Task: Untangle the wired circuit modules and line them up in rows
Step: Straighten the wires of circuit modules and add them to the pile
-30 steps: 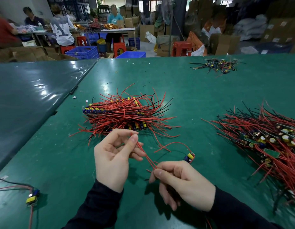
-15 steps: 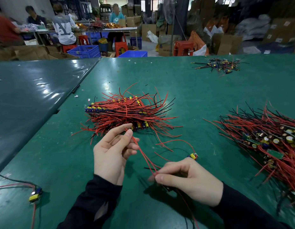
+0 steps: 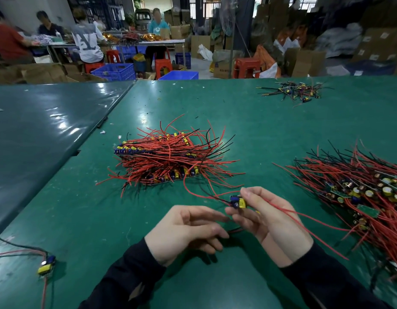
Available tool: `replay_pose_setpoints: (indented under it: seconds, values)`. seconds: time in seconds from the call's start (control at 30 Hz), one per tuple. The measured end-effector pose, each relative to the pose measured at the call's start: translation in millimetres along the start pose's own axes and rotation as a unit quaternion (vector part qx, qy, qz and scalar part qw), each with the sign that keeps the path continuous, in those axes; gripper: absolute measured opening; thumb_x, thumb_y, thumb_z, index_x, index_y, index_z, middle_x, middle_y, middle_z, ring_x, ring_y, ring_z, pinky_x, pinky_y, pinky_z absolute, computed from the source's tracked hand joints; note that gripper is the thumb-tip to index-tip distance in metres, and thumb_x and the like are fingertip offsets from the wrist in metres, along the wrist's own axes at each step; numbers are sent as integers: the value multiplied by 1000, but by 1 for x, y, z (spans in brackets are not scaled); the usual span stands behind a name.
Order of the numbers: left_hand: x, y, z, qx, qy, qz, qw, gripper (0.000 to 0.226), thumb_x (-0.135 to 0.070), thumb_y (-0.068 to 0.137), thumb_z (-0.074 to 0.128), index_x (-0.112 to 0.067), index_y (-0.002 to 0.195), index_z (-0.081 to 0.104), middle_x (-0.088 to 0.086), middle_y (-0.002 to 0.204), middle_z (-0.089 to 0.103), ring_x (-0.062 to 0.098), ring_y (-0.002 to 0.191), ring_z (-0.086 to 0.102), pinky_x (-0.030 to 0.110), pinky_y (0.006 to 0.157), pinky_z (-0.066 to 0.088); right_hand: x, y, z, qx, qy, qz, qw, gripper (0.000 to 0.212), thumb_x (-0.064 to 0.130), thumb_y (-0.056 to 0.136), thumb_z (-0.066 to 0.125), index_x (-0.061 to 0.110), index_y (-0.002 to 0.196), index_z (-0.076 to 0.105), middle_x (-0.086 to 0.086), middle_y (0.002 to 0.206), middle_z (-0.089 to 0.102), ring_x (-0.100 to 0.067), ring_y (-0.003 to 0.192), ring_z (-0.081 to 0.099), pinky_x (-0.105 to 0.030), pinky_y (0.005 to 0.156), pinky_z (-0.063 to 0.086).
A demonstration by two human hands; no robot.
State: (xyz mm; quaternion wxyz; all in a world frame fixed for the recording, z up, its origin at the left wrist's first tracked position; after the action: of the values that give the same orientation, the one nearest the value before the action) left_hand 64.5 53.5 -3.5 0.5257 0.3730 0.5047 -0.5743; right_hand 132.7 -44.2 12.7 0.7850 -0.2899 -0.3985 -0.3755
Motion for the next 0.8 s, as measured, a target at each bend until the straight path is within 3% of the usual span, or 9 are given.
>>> replay_pose_setpoints:
  seconds: [0.1, 0.23, 0.33, 0.47, 0.57, 0.63, 0.7, 0.77, 0.8]
  values:
    - [-15, 2, -8, -70, -29, 88, 993, 30, -19, 59, 74, -10, 87, 76, 11, 78, 72, 16, 55, 63, 20, 50, 51, -2, -3, 7, 31, -9, -13, 999, 13, 18, 59, 70, 12, 67, 61, -12, 70, 68, -25, 59, 70, -22, 50, 54]
    - [-29, -4, -21, -146, -35, 156, 976, 22, -21, 57, 73, -11, 75, 78, 7, 83, 75, 12, 59, 62, 19, 50, 50, -6, -7, 17, 79, -49, -35, 995, 30, 16, 58, 76, 4, 77, 56, -15, 75, 67, -33, 68, 71, -25, 55, 54]
    - [-31, -6, -24, -150, -32, 155, 976, 23, -25, 56, 73, -14, 76, 79, 5, 82, 75, 9, 62, 65, 20, 51, 51, 2, -9, 20, 95, -121, -92, 984, 28, 11, 58, 83, 12, 75, 60, -15, 76, 70, -33, 68, 70, -27, 58, 55]
    - [-33, -5, -22, -134, -31, 157, 978, 26, -26, 55, 75, -14, 78, 78, 6, 77, 74, 10, 66, 67, 19, 55, 52, 11, -14, 22, 105, -221, -154, 957, 28, 12, 61, 86, 18, 74, 62, -8, 68, 70, -16, 59, 64, -28, 64, 54]
    - [-37, -8, -28, -160, -39, 179, 970, 23, -25, 53, 76, -12, 72, 78, 7, 74, 74, 11, 65, 67, 20, 55, 53, 15, -17, 28, 143, -293, -183, 928, 27, -2, 71, 70, 19, 84, 61, -2, 84, 68, -14, 73, 65, -31, 67, 53]
    - [-38, -9, -34, -175, -44, 185, 966, 23, -26, 52, 76, -11, 70, 77, 7, 72, 73, 11, 63, 66, 21, 56, 53, 12, -13, 29, 168, -289, -147, 931, 44, -21, 74, 52, 16, 97, 60, 2, 90, 65, -15, 80, 68, -34, 69, 56]
    - [-40, -11, -36, -175, -39, 193, 965, 22, -26, 52, 76, -11, 69, 77, 7, 71, 73, 13, 63, 65, 23, 59, 54, 5, -4, 20, 155, -219, -67, 961, 48, -29, 76, 42, 8, 100, 59, -5, 88, 66, -22, 76, 70, -32, 65, 58]
    - [-44, -12, -33, -173, -6, 210, 962, 18, -22, 54, 78, -12, 69, 77, 6, 70, 73, 13, 63, 64, 23, 61, 53, -6, -2, 18, 151, -170, 20, 973, 19, -7, 83, 54, 3, 96, 62, -13, 84, 67, -28, 70, 70, -32, 60, 58]
    - [-45, -13, -30, -173, 20, 218, 960, 15, -18, 56, 81, -12, 69, 76, 5, 69, 73, 11, 63, 64, 21, 61, 52, -13, -4, 19, 153, -170, 57, 972, 17, 13, 81, 60, 3, 94, 64, -16, 82, 68, -29, 67, 70, -32, 59, 58]
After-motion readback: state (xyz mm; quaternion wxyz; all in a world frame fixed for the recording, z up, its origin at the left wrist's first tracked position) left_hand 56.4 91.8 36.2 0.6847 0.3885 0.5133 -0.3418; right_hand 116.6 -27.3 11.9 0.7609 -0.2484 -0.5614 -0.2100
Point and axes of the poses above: each hand's wrist, its own y-axis towards the middle knuckle, its own z-axis out of the palm, x = y × z, the point moved 10 cm from there along y, towards the middle knuckle
